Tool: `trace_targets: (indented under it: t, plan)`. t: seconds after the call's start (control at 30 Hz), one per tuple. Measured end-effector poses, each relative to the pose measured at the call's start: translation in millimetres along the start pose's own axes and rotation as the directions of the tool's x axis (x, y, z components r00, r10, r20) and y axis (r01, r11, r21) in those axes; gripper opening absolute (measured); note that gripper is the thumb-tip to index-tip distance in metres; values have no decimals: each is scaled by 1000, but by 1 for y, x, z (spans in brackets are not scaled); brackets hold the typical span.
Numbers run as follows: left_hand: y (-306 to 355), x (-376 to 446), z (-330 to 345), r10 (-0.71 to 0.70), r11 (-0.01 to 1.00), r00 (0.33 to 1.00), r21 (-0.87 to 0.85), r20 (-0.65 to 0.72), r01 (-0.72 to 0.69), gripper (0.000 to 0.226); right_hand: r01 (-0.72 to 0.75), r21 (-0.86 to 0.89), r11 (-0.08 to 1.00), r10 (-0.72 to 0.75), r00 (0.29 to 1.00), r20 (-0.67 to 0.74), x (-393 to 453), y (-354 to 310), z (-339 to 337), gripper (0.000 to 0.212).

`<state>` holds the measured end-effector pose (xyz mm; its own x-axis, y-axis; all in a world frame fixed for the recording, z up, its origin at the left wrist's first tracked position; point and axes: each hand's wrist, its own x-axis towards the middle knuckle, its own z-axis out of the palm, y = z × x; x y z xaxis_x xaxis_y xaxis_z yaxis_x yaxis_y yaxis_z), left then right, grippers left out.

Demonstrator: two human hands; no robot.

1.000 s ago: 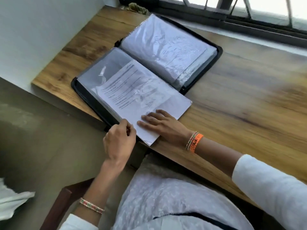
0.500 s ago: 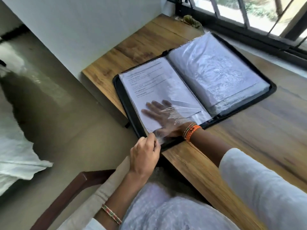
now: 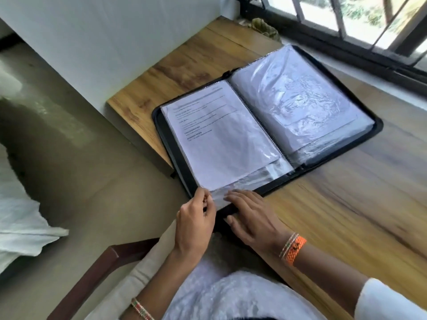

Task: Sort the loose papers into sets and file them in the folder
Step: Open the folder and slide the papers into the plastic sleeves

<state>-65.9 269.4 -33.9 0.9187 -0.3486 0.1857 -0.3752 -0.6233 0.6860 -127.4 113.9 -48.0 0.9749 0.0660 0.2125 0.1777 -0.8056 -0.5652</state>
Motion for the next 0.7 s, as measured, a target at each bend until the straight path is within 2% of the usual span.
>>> trace_targets:
  t: [0.07, 0.13, 0.17, 0.23, 0.3, 0.37, 0.4, 0.43, 0.47, 0.5, 0.53, 0.57, 0.63, 0.7]
  plan:
    - [6, 1, 0, 31, 999, 999, -20, -28, -31, 15, -85, -89, 992, 66, 978, -196, -5, 3, 4, 63]
    - [17, 4, -2, 83, 995, 993, -48, -78, -87, 19, -215, -171, 962, 173, 958, -231, 13, 6, 4, 82]
    - [22, 6, -2, 116, 990, 989, -68, -96, -123, 21, -248, -221, 943, 199, 955, -222, 26, 7, 0, 83]
    - [28, 11, -3, 160, 983, 980, -71, -116, -169, 21, -246, -227, 942, 227, 968, -110, 50, 13, -3, 71]
    - [25, 20, -2, 111, 992, 982, -42, -153, -119, 23, -114, -211, 971, 145, 979, 140, 57, 18, -7, 59]
    - [9, 37, 0, -57, 998, 977, -37, -203, 50, 36, 83, -209, 974, 8, 917, 399, 48, 17, -9, 62]
    - [-3, 48, 1, -154, 988, 966, -16, -210, 154, 43, 109, -144, 984, -33, 892, 451, 44, 17, -16, 60]
    - [-15, 63, 4, -227, 969, 954, 53, -195, 242, 48, 61, -46, 997, -34, 889, 457, 42, 22, -29, 53]
    - [-25, 78, 5, -271, 942, 948, 154, -169, 297, 51, -8, 34, 999, -6, 917, 399, 43, 29, -42, 44]
    - [-30, 96, 8, -277, 920, 951, 249, -134, 303, 54, -73, 59, 996, 54, 960, 275, 48, 42, -58, 37]
    - [-33, 114, 10, -265, 902, 960, 327, -95, 281, 57, -128, 17, 992, 125, 987, 99, 56, 59, -73, 32]
    - [-33, 132, 13, -240, 890, 969, 385, -55, 243, 58, -212, -44, 976, 208, 975, -74, 64, 82, -86, 28]
    - [-24, 173, 22, -152, 889, 987, 443, 44, 117, 56, -467, -127, 875, 413, 858, -304, 82, 125, -114, 30]
    - [-5, 215, 38, -2, 901, 984, 427, 176, -74, 52, -691, -184, 700, 600, 707, -373, 95, 163, -138, 35]
